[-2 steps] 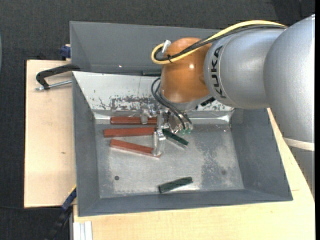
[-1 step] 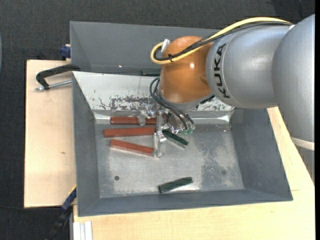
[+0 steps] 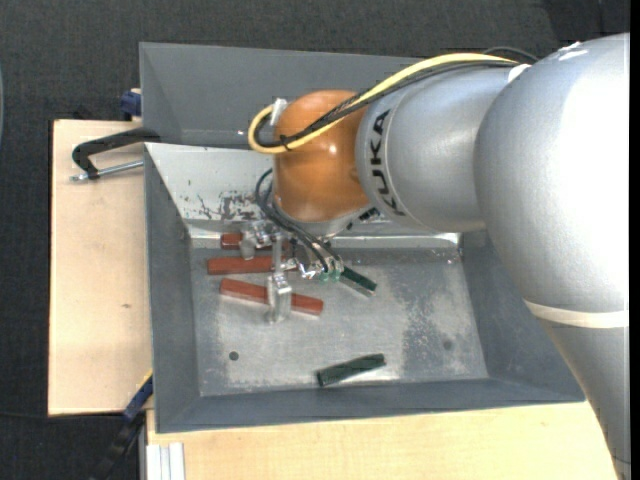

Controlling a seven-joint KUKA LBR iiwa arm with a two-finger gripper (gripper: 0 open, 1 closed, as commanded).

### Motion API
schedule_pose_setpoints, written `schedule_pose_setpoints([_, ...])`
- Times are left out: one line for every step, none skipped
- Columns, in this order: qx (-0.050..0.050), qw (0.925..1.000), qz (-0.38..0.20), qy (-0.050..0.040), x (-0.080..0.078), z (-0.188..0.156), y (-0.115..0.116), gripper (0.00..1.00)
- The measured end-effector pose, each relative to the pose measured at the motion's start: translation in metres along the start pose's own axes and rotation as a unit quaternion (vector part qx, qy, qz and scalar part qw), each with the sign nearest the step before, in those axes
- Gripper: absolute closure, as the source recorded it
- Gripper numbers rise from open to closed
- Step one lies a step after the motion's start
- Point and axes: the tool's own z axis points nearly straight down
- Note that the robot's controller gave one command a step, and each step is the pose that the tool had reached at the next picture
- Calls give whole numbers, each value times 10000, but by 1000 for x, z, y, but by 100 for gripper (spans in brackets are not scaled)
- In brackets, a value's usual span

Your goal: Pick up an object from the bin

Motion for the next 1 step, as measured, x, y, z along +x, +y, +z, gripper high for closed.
schedule_pose_setpoints([3,9972,742,-26,18,18,-94,100])
